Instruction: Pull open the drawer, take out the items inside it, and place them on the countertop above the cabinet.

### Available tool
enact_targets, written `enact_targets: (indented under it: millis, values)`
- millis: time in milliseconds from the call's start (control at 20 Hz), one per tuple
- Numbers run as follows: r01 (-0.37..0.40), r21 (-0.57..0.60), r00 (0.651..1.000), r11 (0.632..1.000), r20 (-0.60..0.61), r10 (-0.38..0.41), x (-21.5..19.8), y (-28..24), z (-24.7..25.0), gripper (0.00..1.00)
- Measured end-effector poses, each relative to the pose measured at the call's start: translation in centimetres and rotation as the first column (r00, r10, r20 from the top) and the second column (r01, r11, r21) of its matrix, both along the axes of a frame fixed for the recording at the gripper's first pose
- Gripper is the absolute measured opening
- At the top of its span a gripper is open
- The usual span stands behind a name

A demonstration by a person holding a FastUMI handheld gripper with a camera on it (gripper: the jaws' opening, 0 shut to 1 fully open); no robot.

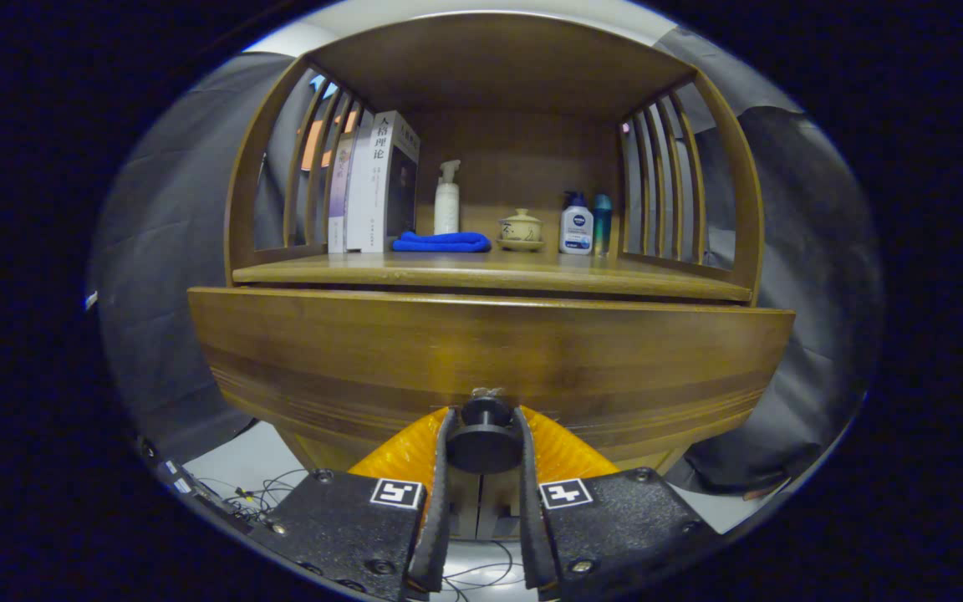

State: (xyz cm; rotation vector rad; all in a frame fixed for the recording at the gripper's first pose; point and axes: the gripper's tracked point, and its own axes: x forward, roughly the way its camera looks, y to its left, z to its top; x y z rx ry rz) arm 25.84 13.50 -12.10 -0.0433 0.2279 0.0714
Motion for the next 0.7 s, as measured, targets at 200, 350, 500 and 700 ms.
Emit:
enact_targets:
  millis: [200, 350, 500, 700]
  values:
    - [-0.009, 0.006, 1.0, 1.0, -0.009, 0.009, -2.1, -0.1, -0.3, 0.38]
    - [-0.014, 0.008, 1.0, 1.0, -0.008, 0.014, -3.6, -0.2, -0.4, 0.38]
    - [-0.016, 0.017, 1.0, 1.0, -0.016, 0.016, -5.0, -0.3, -0.5, 0.38]
    - [-0.024, 0.016, 0.999, 1.0, -0.023, 0.024, -6.4, -0.5, -0.6, 0.38]
